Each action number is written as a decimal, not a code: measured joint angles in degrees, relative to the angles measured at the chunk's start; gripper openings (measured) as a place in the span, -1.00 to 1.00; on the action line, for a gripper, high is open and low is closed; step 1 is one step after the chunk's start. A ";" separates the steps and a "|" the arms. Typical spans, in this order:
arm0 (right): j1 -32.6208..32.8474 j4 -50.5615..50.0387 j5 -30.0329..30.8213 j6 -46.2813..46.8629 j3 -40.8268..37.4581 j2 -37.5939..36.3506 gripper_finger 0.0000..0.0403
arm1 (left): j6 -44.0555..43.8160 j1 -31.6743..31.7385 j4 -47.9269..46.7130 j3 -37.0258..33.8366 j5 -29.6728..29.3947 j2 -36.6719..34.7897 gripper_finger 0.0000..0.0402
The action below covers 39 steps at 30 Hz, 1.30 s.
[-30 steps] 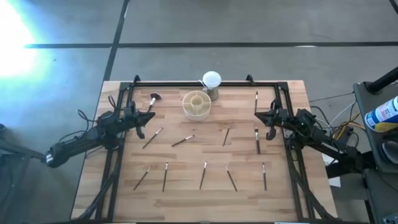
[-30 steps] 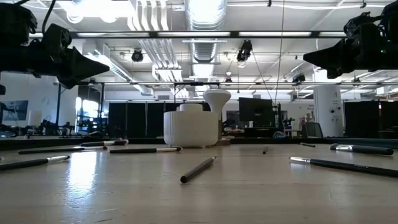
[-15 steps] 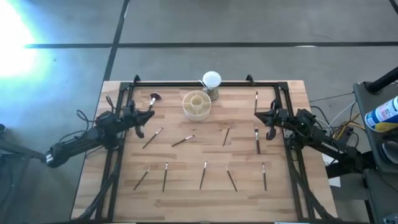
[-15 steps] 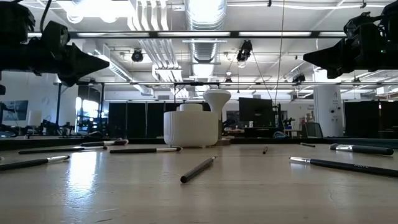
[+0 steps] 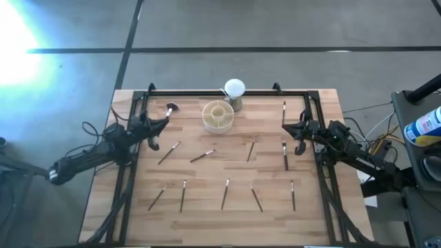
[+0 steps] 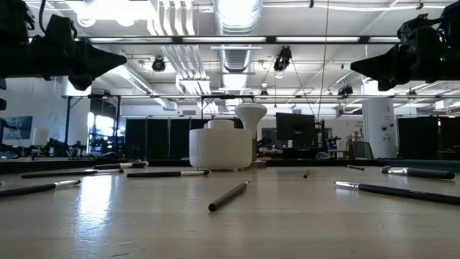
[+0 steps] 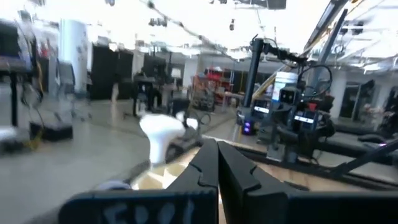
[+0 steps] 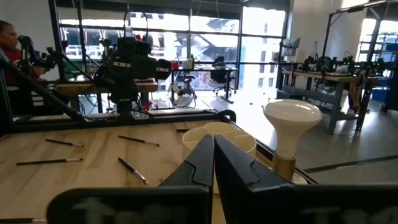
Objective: Put items in baskets/containers
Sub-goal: Put the black eyeshadow brush into the white organizer
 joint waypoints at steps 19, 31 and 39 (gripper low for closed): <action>0.01 -0.20 0.00 0.01 0.01 0.01 -0.96 | -0.41 0.00 0.80 7.65 -1.40 18.82 -1.00; 0.01 -0.39 -0.02 0.01 -0.01 0.01 -0.96 | -2.63 0.00 -0.81 13.20 1.16 37.24 -1.00; 0.01 -0.44 -0.01 0.00 -0.01 0.01 -0.96 | -10.93 -1.65 -18.35 30.72 2.31 52.83 -0.94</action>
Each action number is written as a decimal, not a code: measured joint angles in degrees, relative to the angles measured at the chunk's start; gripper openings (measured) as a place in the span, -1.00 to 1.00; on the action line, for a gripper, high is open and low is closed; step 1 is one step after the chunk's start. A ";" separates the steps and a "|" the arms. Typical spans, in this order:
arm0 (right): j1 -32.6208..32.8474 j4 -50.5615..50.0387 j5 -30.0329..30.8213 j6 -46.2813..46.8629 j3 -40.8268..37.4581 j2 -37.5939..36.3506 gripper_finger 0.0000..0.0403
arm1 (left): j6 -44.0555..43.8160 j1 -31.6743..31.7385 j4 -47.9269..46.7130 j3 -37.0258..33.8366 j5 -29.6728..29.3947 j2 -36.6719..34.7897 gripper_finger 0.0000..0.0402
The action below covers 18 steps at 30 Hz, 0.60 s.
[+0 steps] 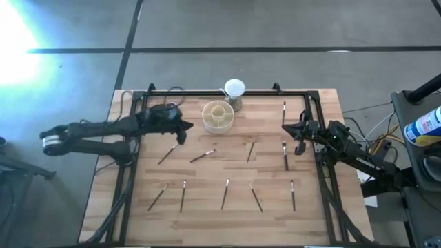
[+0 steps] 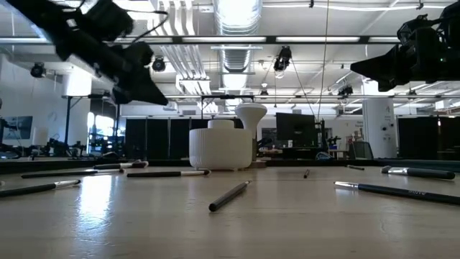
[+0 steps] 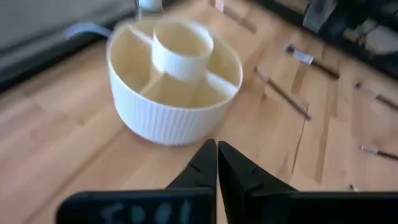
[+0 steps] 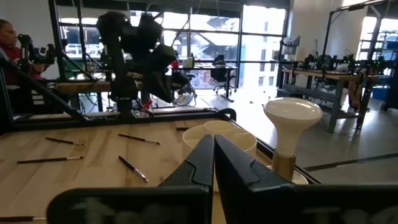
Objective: Put items in baskets/containers
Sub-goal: Put the black eyeshadow brush into the white organizer
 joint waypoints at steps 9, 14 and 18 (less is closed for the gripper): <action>0.00 0.00 0.01 0.01 0.00 -0.02 -0.96 | -2.52 -9.44 -16.04 12.34 -7.28 11.16 -0.66; 0.00 0.02 0.01 0.02 0.00 -0.02 -0.96 | -14.14 -14.85 -20.85 10.38 -12.70 12.12 -0.58; -0.01 0.01 0.01 0.02 0.01 -0.02 -0.96 | -21.30 -16.01 -23.15 7.27 -14.37 12.13 -0.57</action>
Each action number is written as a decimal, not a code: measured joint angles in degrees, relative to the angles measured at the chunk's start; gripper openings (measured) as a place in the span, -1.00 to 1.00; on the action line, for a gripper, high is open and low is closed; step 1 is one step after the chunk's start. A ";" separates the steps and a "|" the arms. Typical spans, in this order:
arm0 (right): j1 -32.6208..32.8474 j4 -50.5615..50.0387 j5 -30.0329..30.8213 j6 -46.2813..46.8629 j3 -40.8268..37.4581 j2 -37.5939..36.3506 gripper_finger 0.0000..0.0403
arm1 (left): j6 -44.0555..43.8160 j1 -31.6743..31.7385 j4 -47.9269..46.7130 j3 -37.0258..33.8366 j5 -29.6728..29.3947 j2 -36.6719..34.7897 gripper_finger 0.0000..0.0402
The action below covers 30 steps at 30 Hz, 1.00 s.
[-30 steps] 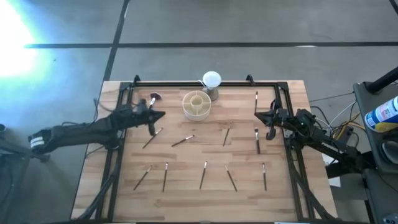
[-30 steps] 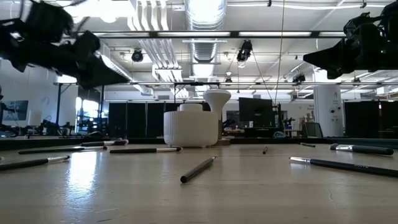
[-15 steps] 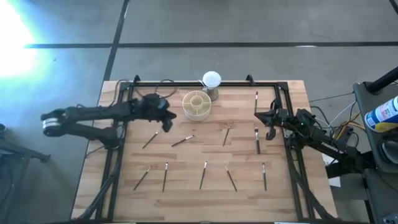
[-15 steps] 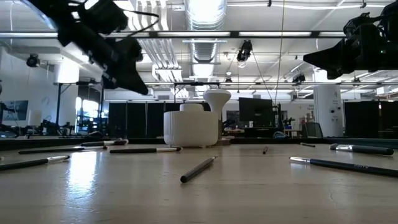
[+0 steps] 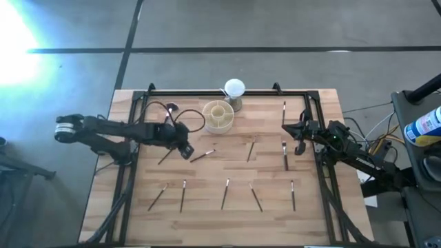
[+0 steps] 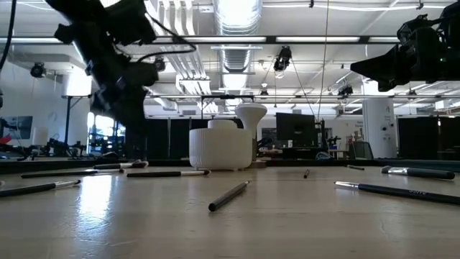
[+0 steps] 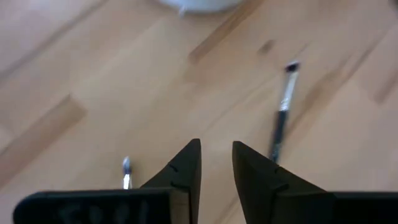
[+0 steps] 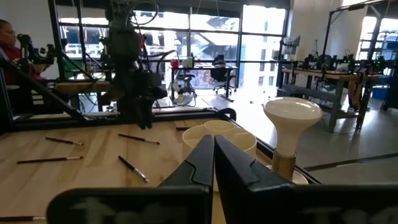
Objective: Put items in baskets/containers
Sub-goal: Put the black eyeshadow brush into the white organizer
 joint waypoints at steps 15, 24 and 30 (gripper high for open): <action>0.00 0.01 -0.01 -0.02 0.01 0.00 -0.96 | -5.57 0.35 -1.02 -7.50 -8.58 4.76 -0.57; 0.01 0.01 0.00 0.00 0.00 0.00 -0.96 | -4.59 0.55 7.97 -10.72 -10.98 6.12 -0.57; 0.01 0.01 0.00 0.00 0.01 0.00 -0.96 | -5.42 0.66 9.01 -11.37 -11.26 7.72 -0.57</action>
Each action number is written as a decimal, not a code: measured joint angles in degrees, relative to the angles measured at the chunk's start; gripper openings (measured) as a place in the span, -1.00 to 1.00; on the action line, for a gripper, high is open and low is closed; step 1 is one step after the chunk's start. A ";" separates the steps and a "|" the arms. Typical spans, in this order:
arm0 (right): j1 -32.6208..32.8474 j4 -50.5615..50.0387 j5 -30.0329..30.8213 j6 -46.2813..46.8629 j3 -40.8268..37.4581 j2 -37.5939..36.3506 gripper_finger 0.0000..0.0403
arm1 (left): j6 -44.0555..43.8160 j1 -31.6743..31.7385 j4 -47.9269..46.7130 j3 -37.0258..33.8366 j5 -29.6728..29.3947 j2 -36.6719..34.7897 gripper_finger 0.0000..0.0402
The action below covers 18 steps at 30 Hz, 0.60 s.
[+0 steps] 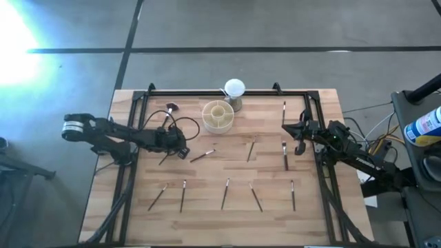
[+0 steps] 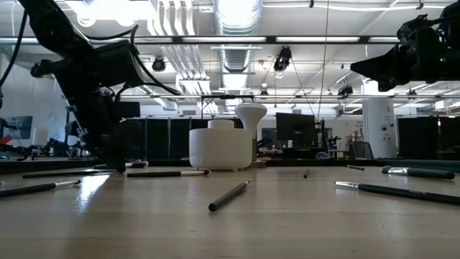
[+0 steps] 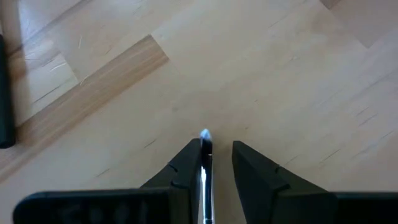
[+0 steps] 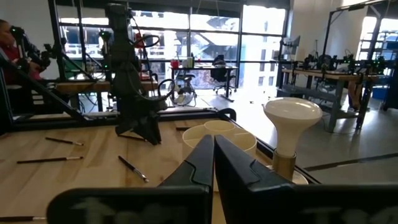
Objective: Put items in baskets/containers
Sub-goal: Put the black eyeshadow brush into the white organizer
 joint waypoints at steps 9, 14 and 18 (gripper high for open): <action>-0.01 0.02 -0.01 -0.02 0.00 0.00 -0.96 | 1.29 1.02 1.67 -0.66 -1.44 0.08 -0.78; 0.00 0.00 -0.01 -0.01 -0.01 0.00 -0.96 | 3.08 1.75 1.88 -1.55 -1.88 -0.11 -0.97; -0.01 0.00 0.00 -0.01 -0.01 0.00 -0.96 | 6.77 1.83 1.26 -1.24 -3.07 -2.11 -0.99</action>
